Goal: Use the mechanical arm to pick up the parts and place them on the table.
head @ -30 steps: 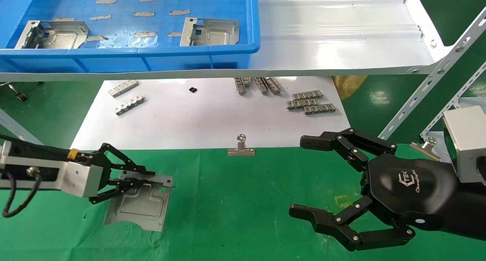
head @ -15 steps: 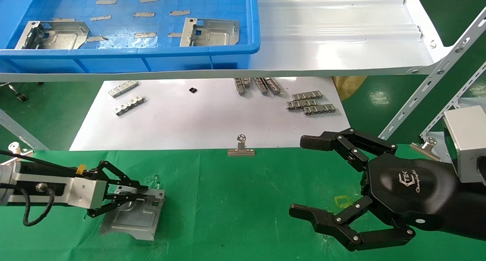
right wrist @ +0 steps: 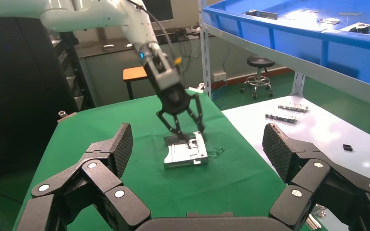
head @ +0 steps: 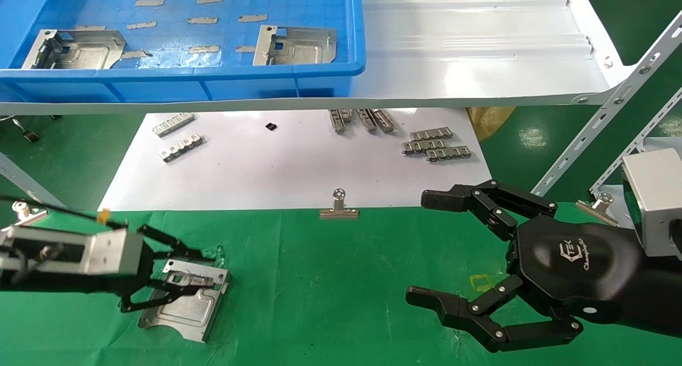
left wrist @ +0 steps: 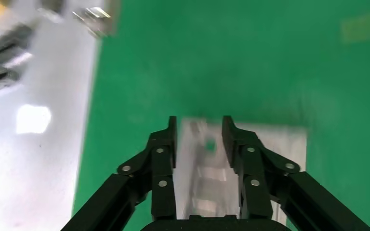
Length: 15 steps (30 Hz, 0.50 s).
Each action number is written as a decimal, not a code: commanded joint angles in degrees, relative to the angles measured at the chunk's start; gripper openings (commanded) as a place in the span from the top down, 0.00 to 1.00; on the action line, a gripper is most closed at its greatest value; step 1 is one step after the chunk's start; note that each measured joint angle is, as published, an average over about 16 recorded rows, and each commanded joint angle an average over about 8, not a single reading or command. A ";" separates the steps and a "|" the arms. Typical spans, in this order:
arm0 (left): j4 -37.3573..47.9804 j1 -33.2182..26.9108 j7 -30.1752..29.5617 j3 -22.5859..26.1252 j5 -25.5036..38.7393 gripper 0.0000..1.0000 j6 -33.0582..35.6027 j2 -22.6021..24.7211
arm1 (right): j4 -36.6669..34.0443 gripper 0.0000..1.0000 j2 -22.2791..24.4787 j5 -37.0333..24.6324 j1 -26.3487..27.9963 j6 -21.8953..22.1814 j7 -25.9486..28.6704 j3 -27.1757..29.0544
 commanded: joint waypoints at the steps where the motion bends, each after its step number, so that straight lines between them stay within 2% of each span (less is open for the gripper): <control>1: 1.62 -0.40 -3.44 -0.44 -2.12 0.00 2.07 0.10 | 0.00 0.00 0.00 0.00 0.00 0.00 0.00 0.00; 6: 3.13 0.49 -7.18 -1.33 -6.04 0.00 2.34 -0.42 | -0.01 0.00 0.00 0.00 -0.01 0.01 0.00 0.00; 15: 2.38 0.96 -7.27 -1.71 -6.37 0.00 2.13 -0.60 | -0.01 0.00 0.01 0.01 -0.01 0.01 0.00 0.00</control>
